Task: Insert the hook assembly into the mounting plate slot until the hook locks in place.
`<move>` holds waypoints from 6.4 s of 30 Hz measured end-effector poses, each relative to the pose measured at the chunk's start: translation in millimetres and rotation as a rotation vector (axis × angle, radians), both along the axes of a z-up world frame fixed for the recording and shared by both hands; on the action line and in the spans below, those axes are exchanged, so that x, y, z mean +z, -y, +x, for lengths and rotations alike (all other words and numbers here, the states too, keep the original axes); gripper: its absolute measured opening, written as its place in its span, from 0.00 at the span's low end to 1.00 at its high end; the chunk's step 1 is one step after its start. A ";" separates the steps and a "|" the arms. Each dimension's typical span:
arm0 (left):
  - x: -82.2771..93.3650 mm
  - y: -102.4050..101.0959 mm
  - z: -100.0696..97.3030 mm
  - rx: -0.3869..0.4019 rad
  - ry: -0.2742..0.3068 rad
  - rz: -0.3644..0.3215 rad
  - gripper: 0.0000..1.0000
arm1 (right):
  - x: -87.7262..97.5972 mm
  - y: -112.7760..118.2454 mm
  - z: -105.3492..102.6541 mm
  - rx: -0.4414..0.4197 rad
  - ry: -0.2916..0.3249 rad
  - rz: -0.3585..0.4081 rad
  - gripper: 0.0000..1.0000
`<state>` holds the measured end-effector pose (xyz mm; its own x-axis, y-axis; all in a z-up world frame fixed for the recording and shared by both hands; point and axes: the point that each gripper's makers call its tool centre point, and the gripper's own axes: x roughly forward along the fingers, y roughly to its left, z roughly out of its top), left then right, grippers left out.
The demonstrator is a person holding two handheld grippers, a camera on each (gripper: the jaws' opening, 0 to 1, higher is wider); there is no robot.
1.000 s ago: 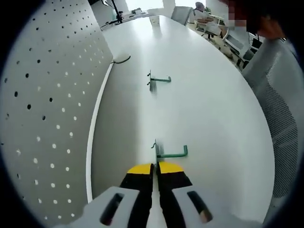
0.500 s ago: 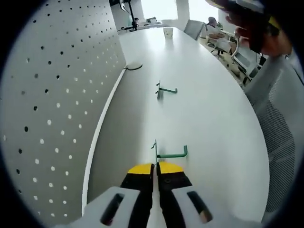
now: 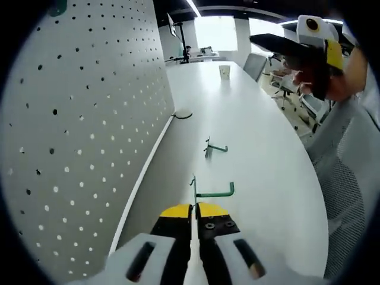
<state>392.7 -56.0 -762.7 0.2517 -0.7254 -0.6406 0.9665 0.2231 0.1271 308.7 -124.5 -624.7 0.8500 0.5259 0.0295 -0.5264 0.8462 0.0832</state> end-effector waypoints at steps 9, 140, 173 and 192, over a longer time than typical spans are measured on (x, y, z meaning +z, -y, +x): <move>38.3 -6.3 2.7 0.058 0.051 -0.121 0.02 | 3.9 -6.0 -0.9 0.019 0.008 -0.009 0.50; 187.1 -52.0 -45.7 0.414 0.176 -0.774 0.03 | 64.3 -118.3 33.2 0.209 -0.026 0.199 0.01; 164.8 -52.7 -46.5 0.437 0.180 -0.678 0.63 | 60.6 -113.3 33.7 0.215 -0.049 0.132 0.00; 167.3 -57.7 -45.8 0.462 0.178 -0.692 0.63 | 67.8 -88.9 55.9 0.077 0.032 -0.090 0.01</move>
<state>346.9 1.8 -595.4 0.6743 -0.7384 -0.0133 0.7374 0.6741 -0.0417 364.6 -35.6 -556.8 0.8065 0.5912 0.0059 -0.5911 0.8065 -0.0091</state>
